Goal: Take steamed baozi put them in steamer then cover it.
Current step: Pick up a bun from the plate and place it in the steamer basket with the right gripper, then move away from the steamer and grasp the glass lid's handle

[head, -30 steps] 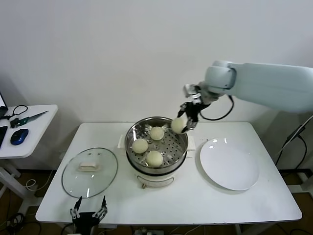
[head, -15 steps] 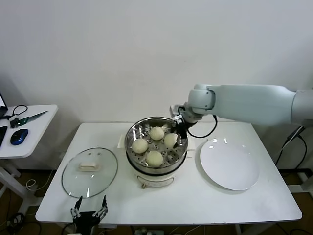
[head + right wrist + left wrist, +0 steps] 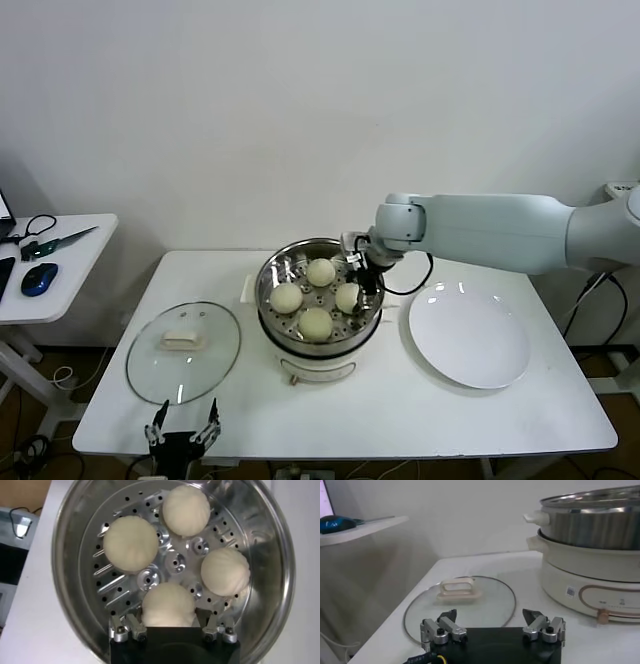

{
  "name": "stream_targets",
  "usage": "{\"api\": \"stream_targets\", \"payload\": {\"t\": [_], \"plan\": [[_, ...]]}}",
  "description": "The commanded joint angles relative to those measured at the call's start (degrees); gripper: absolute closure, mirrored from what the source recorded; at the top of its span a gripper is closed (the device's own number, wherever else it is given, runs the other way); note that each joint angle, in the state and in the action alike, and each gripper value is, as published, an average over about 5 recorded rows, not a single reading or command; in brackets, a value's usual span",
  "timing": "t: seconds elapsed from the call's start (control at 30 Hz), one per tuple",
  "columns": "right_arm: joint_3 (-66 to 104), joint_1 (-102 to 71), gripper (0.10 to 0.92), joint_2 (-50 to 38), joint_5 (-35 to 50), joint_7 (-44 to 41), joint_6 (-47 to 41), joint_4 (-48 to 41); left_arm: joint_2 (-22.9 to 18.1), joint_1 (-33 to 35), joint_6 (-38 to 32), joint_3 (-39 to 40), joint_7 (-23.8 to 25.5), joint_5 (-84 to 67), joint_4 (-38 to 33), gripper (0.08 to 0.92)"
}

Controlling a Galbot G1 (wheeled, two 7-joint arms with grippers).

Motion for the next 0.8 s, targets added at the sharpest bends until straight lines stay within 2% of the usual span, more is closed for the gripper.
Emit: {"api": "stream_targets", "payload": {"t": [0.03,0.17,0.27,0.37,0.53,0.67,0.8], "plan": [[0.8,0.2,0.264,-0.1,0.1,-0.7,1.0,-0.4,0.0,0.0,0.0,0.0,-0.1,0.0,0.0,0.177],[-0.3,5.2,0.211,-2.1,3.5,-5.5,4.4,1.0,0.0,0.0,0.1,-0.1,-0.2,0.0,-0.1,0.177],[0.1,9.3,0.204,-5.0,7.1,-8.9,6.5,1.7,0.0,0.1,0.6,-0.1,-0.3,-0.4,-0.4,0.177],[4.1,10.8,0.203,-9.3,10.4,-7.2,6.3,1.9,0.1,0.3,0.9,0.0,-0.9,-1.1,-1.2,0.177],[22.7,-0.3,0.203,-20.0,13.6,10.5,5.2,3.8,0.2,0.1,2.1,0.2,-3.3,-2.7,-2.7,0.177],[41.7,-15.9,0.203,-27.9,7.3,22.7,6.3,5.7,0.5,-0.7,1.7,0.1,-3.4,-1.8,-2.6,0.177],[62.4,-34.6,0.203,-34.3,3.6,30.1,7.1,9.5,0.8,-1.9,2.6,0.0,-3.7,-1.3,-2.8,0.177]]}}
